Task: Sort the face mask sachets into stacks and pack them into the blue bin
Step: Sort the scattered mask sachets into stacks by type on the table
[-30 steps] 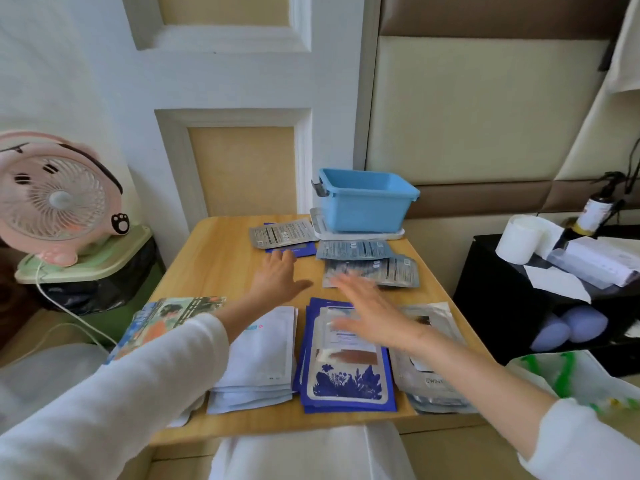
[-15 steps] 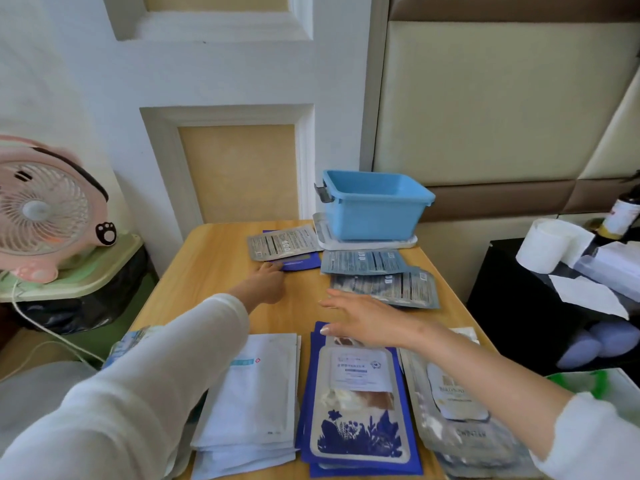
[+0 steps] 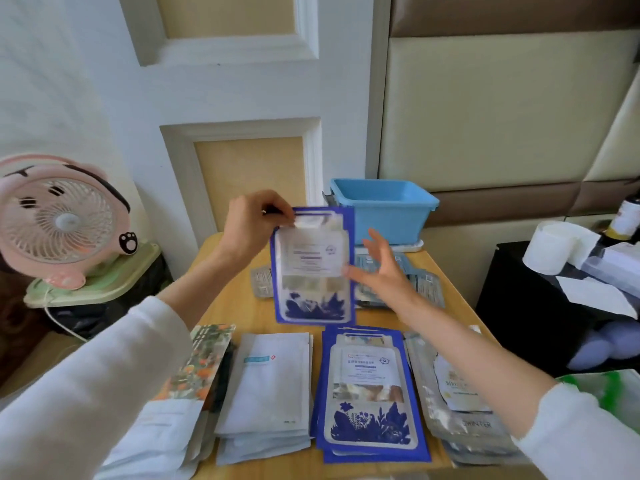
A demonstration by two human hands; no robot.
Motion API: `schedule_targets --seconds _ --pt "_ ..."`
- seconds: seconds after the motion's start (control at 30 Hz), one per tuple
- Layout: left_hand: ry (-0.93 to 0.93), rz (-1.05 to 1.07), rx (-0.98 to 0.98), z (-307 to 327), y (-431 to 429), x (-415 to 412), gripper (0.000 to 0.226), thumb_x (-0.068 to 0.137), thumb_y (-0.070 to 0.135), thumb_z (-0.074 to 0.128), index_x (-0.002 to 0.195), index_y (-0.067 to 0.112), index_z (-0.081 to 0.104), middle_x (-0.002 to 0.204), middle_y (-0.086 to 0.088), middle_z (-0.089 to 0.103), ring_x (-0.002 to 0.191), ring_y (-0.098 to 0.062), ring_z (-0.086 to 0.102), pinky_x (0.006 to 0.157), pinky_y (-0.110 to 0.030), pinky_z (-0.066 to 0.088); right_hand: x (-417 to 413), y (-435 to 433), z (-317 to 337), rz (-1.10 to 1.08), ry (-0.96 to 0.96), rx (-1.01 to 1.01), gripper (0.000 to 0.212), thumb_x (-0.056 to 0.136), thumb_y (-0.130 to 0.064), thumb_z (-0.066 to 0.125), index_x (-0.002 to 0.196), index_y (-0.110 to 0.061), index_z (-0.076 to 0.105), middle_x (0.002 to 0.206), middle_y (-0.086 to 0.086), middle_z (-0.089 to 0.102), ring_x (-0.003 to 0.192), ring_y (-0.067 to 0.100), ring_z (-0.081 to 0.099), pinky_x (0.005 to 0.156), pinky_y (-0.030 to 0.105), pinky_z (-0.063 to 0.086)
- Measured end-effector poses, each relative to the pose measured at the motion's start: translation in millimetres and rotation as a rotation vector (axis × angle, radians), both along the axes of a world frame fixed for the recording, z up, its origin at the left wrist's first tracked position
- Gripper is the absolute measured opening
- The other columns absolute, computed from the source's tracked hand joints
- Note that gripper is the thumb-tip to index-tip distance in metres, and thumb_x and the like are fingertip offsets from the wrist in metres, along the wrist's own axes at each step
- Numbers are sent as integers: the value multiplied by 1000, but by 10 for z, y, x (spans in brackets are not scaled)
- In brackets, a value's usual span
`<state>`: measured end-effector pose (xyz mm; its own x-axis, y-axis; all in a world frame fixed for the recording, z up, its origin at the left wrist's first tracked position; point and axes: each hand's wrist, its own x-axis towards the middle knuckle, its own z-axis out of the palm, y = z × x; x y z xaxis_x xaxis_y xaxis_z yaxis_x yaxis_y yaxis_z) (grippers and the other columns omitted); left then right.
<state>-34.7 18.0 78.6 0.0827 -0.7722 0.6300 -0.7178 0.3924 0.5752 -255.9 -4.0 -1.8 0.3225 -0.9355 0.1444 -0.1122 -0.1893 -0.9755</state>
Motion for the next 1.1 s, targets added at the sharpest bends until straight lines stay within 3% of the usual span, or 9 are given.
schedule_targets --seconds 0.13,0.2,0.3,0.53,0.67,0.83,0.93,1.0,1.1 --pt "649 -165 78 93 235 -194 29 82 3 67 107 9 53 80 0 66 67 -1 66 59 -17 53 -32 28 331 148 -242 104 39 80 -20 68 117 -11 59 112 14 67 99 27 66 81 38 56" --pt "851 -261 301 30 297 -221 32 87 15 64 116 9 52 83 -2 68 67 -8 68 58 -21 55 -37 70 363 107 -349 111 20 83 -8 64 103 -4 65 100 18 70 87 29 68 77 40 58" --pt "579 -336 684 -181 379 -296 27 87 22 63 110 8 61 93 -4 73 79 -16 71 68 -27 59 -86 103 343 32 -408 145 19 84 -4 63 102 0 65 96 18 70 84 30 68 78 43 58" --pt "525 -287 797 -385 382 -476 25 85 15 66 106 2 61 99 -12 71 78 -18 70 69 -27 59 -329 144 275 69 -170 232 29 82 -11 68 111 -9 64 106 12 70 92 29 68 81 44 56" --pt "257 -139 966 -620 520 -667 32 79 14 72 106 3 58 86 -7 69 69 -17 68 59 -24 59 -535 200 92 114 286 406 12 85 -5 65 97 -5 62 85 11 71 61 16 69 55 29 58" --pt "-45 -14 1062 -938 686 -886 67 73 24 79 117 14 30 82 0 46 59 -18 61 43 -25 52 -614 339 -229 149 871 444 33 85 -25 69 94 6 64 63 13 68 39 12 57 38 19 42" --pt "-839 134 743 -1011 723 -954 73 76 56 66 123 10 37 91 0 50 81 -16 49 70 -27 43 -598 380 -303 134 1170 229 42 80 -47 68 63 -9 61 43 0 59 36 8 49 50 22 43" --pt "-949 11 543 -1056 681 -991 84 75 66 58 136 15 33 124 -6 45 108 -19 42 95 -32 36 -583 322 -266 85 1328 68 47 77 -56 66 57 -15 57 44 -4 55 44 9 51 57 24 45" --pt "-916 -459 605 -1141 612 -1039 101 71 73 50 150 31 3 158 -2 -5 144 -23 -6 115 -45 -4 -605 97 -167 -131 1206 -49 42 80 -51 65 65 -13 57 60 1 57 56 16 55 52 24 38"
